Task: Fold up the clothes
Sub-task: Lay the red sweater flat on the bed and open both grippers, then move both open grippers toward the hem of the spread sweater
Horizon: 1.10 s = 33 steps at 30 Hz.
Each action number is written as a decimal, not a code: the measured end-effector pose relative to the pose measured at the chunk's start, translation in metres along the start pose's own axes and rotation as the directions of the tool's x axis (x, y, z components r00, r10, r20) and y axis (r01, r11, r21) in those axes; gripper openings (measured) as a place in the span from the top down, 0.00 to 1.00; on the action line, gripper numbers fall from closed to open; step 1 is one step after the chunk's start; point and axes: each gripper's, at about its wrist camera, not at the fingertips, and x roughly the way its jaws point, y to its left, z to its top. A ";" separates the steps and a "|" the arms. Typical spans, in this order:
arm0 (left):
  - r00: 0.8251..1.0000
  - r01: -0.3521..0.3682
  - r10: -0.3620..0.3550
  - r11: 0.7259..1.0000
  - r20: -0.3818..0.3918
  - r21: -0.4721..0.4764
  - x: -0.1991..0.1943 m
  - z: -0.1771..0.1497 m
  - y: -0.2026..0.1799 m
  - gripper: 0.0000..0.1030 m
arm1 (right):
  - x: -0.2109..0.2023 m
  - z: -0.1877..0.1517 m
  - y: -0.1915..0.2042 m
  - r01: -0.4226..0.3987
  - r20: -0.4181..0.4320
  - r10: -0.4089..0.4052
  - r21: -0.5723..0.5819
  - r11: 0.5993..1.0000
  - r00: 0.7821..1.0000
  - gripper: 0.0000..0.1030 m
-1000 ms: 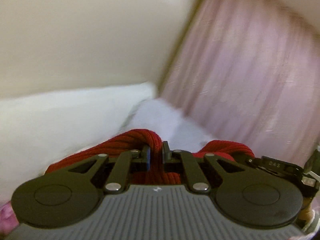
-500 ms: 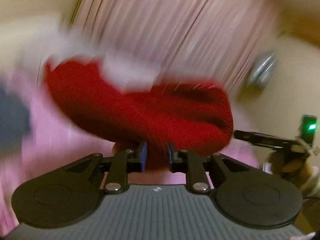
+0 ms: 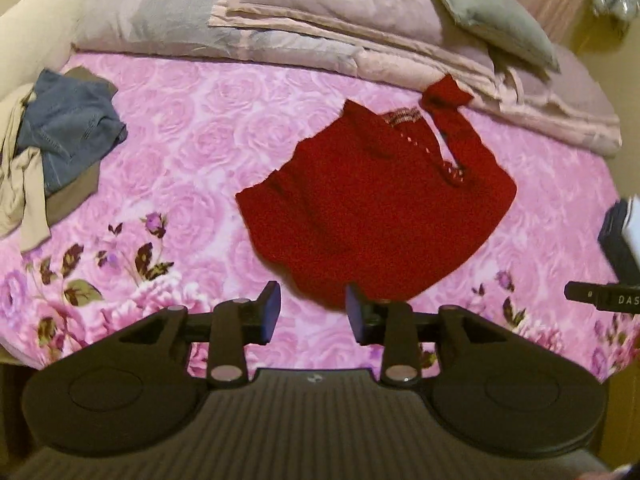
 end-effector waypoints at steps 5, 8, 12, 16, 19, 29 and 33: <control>0.999 -0.025 0.028 0.997 -0.042 0.075 0.011 0.006 -0.010 0.68 | 0.009 -0.018 0.012 0.008 -0.035 -0.008 0.005 1.000 0.999 0.00; 0.998 -0.049 0.054 0.993 -0.045 0.105 0.008 0.010 -0.006 0.67 | 0.015 -0.022 0.027 0.042 -0.066 -0.042 -0.004 0.999 0.997 0.00; 0.997 -0.075 0.077 0.990 -0.013 0.120 0.001 0.015 0.003 0.63 | 0.016 -0.023 0.049 0.050 -0.077 -0.052 -0.022 0.998 0.996 0.00; 0.997 -0.078 0.078 0.990 0.001 0.120 -0.004 0.018 0.009 0.63 | 0.017 -0.028 0.064 0.062 -0.087 -0.066 -0.048 0.997 0.994 0.00; 0.997 -0.080 0.080 0.990 0.000 0.117 -0.005 0.017 0.013 0.63 | 0.021 -0.033 0.069 0.075 -0.099 -0.080 -0.055 0.996 0.992 0.00; 0.994 -0.106 0.107 0.987 0.001 0.120 -0.002 0.024 -0.002 0.62 | 0.026 -0.026 0.057 0.065 -0.116 -0.074 -0.080 0.995 0.990 0.00; 0.991 -0.132 0.133 0.987 -0.010 0.089 0.005 0.028 -0.017 0.62 | 0.031 -0.016 0.038 0.053 -0.121 -0.066 -0.105 0.993 0.990 0.00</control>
